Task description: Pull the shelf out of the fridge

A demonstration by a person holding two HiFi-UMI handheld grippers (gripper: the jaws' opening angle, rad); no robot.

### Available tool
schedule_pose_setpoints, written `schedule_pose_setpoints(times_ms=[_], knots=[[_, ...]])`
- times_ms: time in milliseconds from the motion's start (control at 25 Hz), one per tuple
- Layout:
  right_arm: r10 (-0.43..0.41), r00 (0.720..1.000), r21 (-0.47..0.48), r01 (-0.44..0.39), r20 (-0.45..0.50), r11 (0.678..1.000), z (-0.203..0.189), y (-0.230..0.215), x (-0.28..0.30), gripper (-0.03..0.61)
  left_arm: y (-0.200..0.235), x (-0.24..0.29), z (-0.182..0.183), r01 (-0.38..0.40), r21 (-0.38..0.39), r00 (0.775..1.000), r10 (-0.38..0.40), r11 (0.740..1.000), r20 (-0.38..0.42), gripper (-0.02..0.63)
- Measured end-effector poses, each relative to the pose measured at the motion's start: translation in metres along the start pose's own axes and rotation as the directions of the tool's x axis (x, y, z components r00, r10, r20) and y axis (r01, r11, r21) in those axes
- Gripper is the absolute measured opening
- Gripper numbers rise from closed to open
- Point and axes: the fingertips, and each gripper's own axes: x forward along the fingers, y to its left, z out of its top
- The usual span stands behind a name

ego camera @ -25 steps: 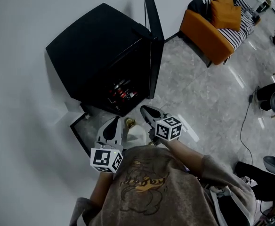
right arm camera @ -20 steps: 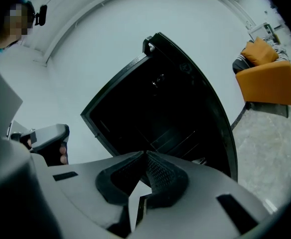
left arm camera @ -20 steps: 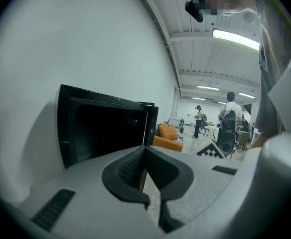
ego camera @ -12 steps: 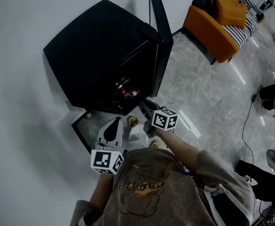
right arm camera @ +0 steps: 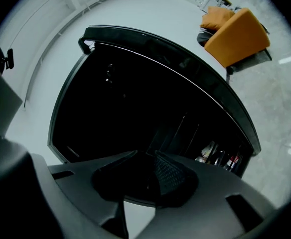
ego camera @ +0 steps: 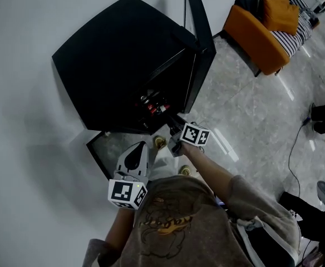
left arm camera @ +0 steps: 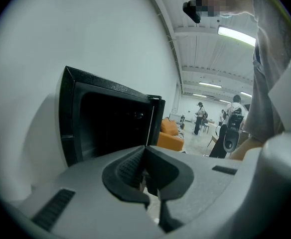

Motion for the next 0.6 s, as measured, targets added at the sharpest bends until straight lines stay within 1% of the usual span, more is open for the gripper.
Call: schedule_pose_setpoints(times_ms=[80, 280, 440, 600], knots=[[0.002, 1.0, 0.053, -0.003, 0.001, 0.999, -0.002, -0.008, 0.008, 0.096, 0.003, 0.001, -0.002, -0.003, 0.0, 1.0, 0.003, 1.0, -0.007, 0.006], [-0.004, 0.999, 0.13, 0.0, 0.032, 0.992, -0.002, -0.027, 0.028, 0.103, 0.011, 0.006, -0.006, -0.015, -0.001, 1.0, 0.015, 1.0, -0.019, 0.006], [0.002, 0.999, 0.166, -0.007, 0.034, 0.986, -0.002, -0.037, 0.049, 0.103, 0.02, 0.007, -0.009, -0.029, -0.002, 0.999, 0.029, 1.0, -0.031, 0.006], [-0.016, 0.999, 0.19, 0.007, 0.05, 0.982, 0.0, -0.052, 0.067, 0.103, 0.029, 0.007, -0.014, -0.041, -0.007, 0.998, 0.041, 0.999, -0.047, 0.006]])
